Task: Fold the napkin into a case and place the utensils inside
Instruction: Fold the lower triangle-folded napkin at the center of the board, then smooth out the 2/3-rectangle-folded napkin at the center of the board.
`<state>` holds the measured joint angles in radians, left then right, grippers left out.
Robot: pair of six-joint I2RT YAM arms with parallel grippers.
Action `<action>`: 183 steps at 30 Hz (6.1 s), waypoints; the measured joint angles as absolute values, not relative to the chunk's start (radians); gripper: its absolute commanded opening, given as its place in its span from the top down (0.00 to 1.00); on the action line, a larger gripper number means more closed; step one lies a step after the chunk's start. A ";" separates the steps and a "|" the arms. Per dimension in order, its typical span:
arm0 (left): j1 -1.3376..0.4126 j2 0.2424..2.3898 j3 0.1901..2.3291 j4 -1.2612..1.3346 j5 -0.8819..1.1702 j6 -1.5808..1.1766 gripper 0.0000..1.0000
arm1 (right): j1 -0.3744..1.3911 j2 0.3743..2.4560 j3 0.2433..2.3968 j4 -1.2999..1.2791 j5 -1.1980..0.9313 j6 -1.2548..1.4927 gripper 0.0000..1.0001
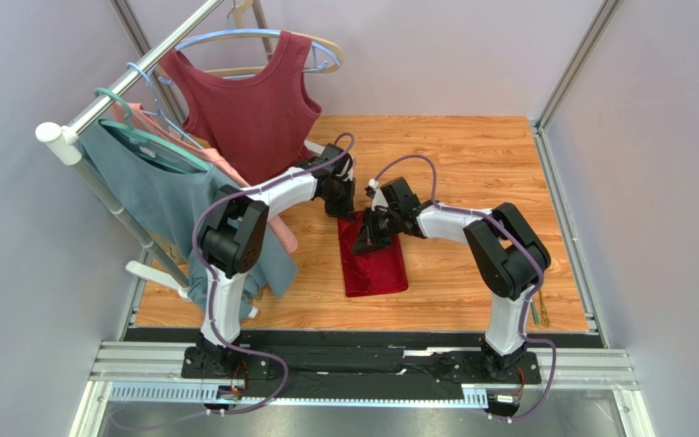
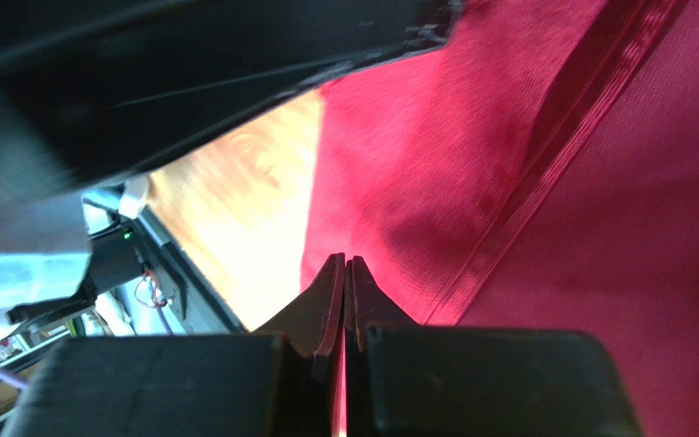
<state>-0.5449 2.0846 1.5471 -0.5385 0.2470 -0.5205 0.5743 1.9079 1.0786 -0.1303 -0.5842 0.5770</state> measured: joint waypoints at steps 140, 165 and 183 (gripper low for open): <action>-1.201 1.830 1.105 -0.316 -0.333 -0.081 1.00 | 0.427 1.811 0.999 -0.123 -0.786 0.628 0.76; -0.852 1.557 1.037 -0.289 0.136 -0.383 1.00 | 0.462 1.999 0.963 0.050 -0.867 0.725 0.79; -0.849 1.736 0.914 -0.128 0.269 -0.537 1.00 | 0.448 1.916 0.960 0.039 -0.803 0.786 0.72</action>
